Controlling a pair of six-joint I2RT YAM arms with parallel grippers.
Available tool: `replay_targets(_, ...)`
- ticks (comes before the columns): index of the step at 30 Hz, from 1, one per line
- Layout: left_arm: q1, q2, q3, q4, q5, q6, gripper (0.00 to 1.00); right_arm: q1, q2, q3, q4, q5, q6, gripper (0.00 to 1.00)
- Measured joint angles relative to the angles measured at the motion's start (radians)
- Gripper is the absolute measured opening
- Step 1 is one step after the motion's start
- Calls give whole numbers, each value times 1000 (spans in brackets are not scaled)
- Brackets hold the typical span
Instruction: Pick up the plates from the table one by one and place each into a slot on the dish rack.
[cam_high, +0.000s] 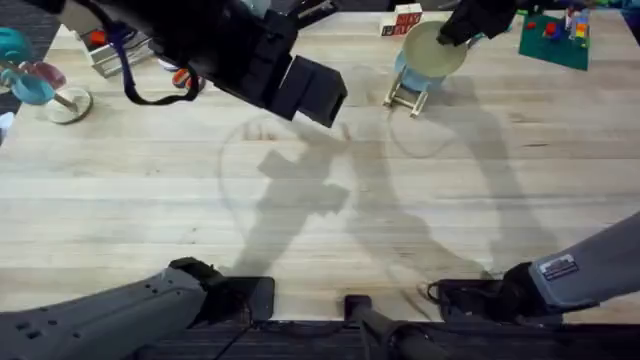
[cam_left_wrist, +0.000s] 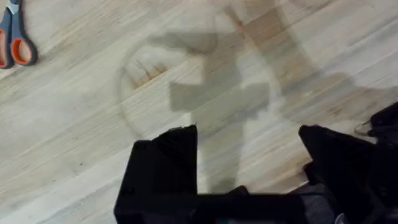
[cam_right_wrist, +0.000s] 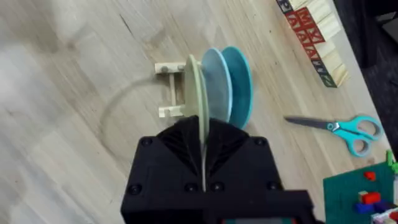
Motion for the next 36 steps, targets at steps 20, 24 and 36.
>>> replay_targets(20,0,0,0,-3,0,0,993,0,81,0,41,-6,-46,29)
replay_targets(24,0,0,0,-3,0,0,994,0,106,0,41,-6,-46,29)
replay_targets(36,0,0,0,-3,0,0,993,0,133,0,41,-6,-46,30)
